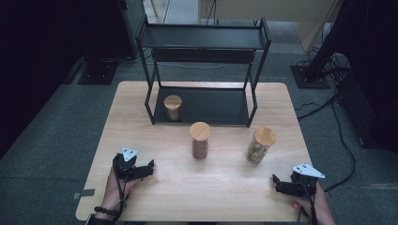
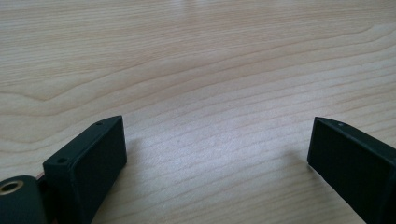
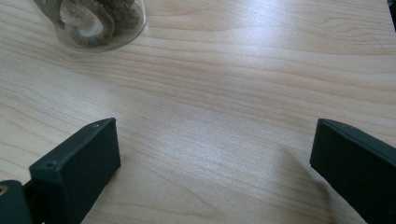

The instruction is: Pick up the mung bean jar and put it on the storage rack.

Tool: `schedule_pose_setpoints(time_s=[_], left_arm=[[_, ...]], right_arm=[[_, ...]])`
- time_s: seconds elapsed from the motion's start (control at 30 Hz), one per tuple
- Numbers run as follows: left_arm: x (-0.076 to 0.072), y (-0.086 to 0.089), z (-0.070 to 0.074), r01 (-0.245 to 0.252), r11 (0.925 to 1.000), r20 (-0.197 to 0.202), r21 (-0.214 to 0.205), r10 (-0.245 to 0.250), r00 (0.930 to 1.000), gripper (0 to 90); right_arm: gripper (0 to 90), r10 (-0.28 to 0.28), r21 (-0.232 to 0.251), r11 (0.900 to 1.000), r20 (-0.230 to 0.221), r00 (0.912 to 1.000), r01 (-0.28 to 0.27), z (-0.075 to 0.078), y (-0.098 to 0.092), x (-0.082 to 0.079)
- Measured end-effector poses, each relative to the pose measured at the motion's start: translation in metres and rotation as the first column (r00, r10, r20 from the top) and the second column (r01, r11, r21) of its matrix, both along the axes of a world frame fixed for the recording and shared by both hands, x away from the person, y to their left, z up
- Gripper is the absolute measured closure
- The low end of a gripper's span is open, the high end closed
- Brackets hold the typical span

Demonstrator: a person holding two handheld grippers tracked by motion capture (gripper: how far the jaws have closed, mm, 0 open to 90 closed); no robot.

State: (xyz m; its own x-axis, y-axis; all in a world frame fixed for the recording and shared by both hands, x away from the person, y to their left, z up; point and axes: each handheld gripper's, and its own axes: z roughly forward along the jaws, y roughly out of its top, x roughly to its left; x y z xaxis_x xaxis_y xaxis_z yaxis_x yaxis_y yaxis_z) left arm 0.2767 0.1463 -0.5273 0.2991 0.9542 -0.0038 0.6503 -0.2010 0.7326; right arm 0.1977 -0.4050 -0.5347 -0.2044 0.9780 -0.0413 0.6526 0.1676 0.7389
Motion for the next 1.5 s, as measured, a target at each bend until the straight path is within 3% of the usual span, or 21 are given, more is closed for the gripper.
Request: schedule_pose_setpoints(time_s=[0.73, 1.0, 1.17, 1.5], left_arm=[[-0.015, 0.016, 0.0, -0.009, 0.9999, 0.0, -0.01, 0.009, 1.0, 4.8], [-0.02, 0.023, 0.0, -0.018, 0.999, 0.002, -0.04, 0.018, 0.9998, 4.8], [-0.023, 0.026, 0.0, -0.011, 0.9995, 0.001, -0.03, 0.011, 0.9999, 4.8], [-0.035, 0.035, 0.0, -0.019, 0.9985, 0.001, -0.051, 0.019, 0.9998, 4.8]], right_arm=[[1.1, -0.007, -0.002, 1.0, 0.001, 1.0, 0.007, 0.0, 0.0, 0.0], [1.1, -0.007, -0.009, 0.9999, 0.005, 1.0, 0.007, 0.0, 0.0, 0.0], [1.1, -0.009, -0.013, 0.9999, 0.009, 0.9999, 0.009, 0.0, 0.001, -0.001], [1.1, -0.01, -0.011, 0.9999, 0.008, 0.9999, 0.01, 0.0, 0.001, -0.001]])
